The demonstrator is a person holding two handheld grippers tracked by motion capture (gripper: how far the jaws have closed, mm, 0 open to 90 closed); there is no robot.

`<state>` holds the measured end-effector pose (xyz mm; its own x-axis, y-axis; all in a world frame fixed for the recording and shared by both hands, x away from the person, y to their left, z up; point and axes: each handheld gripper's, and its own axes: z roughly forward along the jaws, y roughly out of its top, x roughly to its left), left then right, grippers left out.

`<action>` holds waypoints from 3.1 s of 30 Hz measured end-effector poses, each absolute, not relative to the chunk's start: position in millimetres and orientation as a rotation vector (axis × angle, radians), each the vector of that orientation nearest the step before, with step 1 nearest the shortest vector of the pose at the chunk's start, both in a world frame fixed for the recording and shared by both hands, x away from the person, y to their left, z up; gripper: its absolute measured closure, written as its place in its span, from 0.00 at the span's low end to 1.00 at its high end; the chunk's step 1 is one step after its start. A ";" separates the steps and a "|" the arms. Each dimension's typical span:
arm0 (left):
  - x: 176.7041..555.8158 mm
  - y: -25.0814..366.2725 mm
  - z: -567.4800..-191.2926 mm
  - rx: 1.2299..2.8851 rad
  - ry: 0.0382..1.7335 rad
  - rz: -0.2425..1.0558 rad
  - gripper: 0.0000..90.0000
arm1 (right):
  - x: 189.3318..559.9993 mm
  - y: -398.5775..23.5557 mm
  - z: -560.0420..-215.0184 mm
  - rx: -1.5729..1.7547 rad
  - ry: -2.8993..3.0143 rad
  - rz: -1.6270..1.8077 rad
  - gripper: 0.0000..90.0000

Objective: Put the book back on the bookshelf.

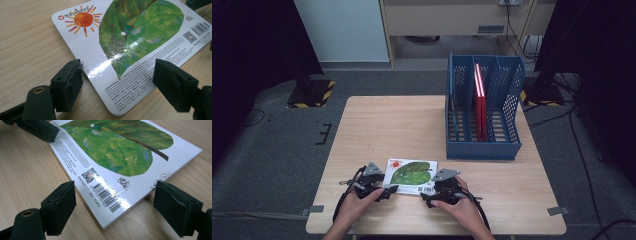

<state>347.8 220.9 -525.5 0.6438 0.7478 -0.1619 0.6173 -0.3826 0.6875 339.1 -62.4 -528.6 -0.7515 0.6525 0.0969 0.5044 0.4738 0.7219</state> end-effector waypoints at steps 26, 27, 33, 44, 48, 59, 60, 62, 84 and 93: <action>421.4 220.5 -518.8 2.211 0.969 0.173 0.18 | 339.7 -58.0 -534.8 0.989 2.512 1.083 0.12; 423.2 219.9 -519.3 2.209 0.972 0.166 0.18 | 340.3 -58.4 -534.9 0.988 2.513 1.083 0.12; 427.4 218.0 -521.1 2.227 0.980 0.146 0.19 | 344.5 -59.9 -534.2 1.001 2.526 1.101 0.12; 428.2 218.5 -521.2 2.212 0.989 0.149 0.25 | 347.4 -63.1 -534.5 1.000 2.517 1.105 0.14; 428.4 218.9 -521.0 2.209 0.993 0.152 0.27 | 343.5 -60.2 -535.5 0.972 2.504 1.078 0.14; 429.5 223.2 -524.6 2.156 0.979 0.155 0.33 | 341.1 -52.2 -538.2 0.958 2.510 1.046 0.04; 429.7 222.8 -524.2 2.159 0.983 0.156 0.34 | 341.3 -52.1 -538.2 0.961 2.508 1.044 0.04; 430.0 222.2 -523.2 2.160 0.998 0.159 0.35 | 341.3 -51.2 -538.2 0.972 2.500 1.042 0.04; 429.4 221.3 -516.5 2.169 1.054 0.197 0.52 | 341.0 -46.3 -539.0 1.026 2.464 1.029 0.01; 429.9 219.6 -513.7 2.171 1.072 0.188 0.53 | 340.6 -44.6 -539.0 1.034 2.460 1.019 0.00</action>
